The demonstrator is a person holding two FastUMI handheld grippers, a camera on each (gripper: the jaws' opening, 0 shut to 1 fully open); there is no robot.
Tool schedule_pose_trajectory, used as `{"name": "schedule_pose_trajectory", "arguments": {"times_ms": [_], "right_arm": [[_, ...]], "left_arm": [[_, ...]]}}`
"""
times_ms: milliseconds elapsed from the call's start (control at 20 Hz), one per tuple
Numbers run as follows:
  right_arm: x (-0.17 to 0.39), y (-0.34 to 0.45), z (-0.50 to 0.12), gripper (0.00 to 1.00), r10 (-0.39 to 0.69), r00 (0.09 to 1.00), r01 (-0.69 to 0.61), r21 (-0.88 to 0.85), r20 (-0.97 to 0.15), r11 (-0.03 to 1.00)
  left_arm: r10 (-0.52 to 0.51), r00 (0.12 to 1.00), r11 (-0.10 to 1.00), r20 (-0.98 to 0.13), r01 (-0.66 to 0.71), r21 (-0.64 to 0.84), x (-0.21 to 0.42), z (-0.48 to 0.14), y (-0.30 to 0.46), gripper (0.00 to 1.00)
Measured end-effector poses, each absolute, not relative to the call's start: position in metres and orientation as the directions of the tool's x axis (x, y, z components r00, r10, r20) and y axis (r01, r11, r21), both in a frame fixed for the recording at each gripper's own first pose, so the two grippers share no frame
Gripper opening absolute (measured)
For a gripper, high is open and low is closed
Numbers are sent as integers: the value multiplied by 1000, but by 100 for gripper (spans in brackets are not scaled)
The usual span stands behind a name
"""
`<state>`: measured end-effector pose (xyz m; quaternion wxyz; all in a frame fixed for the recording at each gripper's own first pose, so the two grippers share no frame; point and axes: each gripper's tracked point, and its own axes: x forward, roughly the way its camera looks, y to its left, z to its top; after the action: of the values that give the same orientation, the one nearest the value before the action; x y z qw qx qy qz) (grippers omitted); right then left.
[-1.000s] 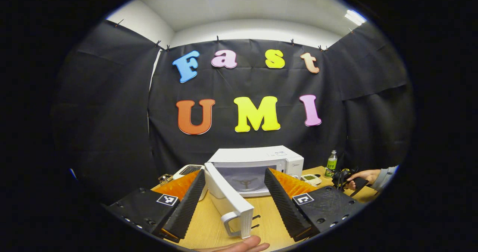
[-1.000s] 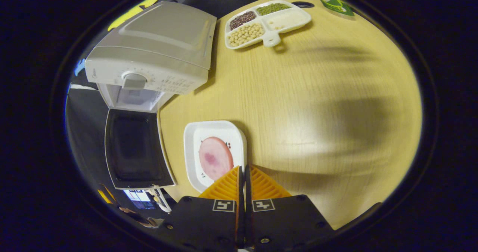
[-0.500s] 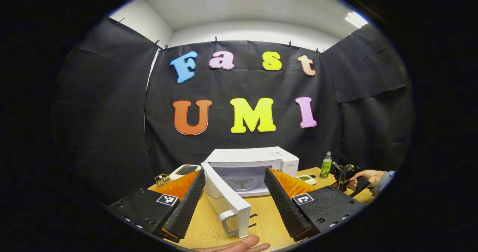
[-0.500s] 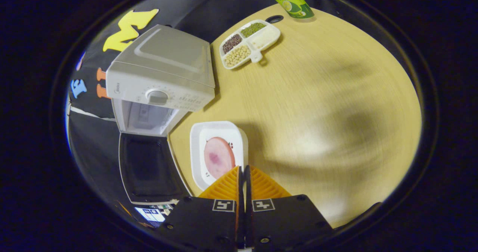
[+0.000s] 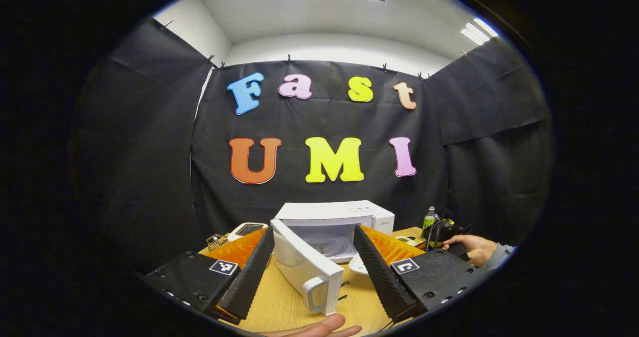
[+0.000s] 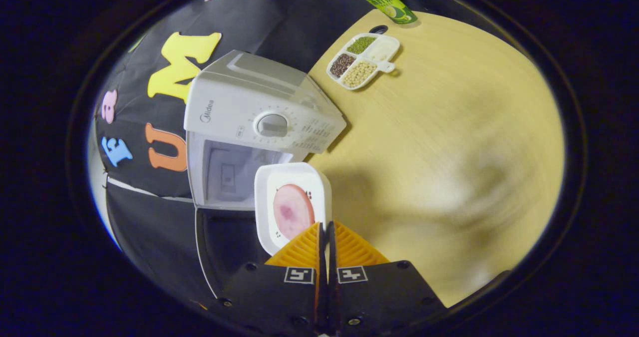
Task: Open the microwave oven with the left hand, put the food in, and close the microwave oven.
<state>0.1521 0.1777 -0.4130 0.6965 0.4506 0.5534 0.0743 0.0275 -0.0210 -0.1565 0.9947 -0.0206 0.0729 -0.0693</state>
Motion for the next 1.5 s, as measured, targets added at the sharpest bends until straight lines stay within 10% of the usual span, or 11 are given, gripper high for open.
{"name": "schedule_pose_trajectory", "arguments": {"times_ms": [550, 1500], "right_arm": [[208, 278, -431, 4, 493, 592, 548, 767, -638, 334], [251, 336, -434, 0, 334, 742, 529, 814, -581, 240]], "left_arm": [[-117, 981, 992, -158, 107, -69, 16, -167, 14, 95], [-70, 979, 995, -190, 55, -87, 24, -185, 53, 95]]}}
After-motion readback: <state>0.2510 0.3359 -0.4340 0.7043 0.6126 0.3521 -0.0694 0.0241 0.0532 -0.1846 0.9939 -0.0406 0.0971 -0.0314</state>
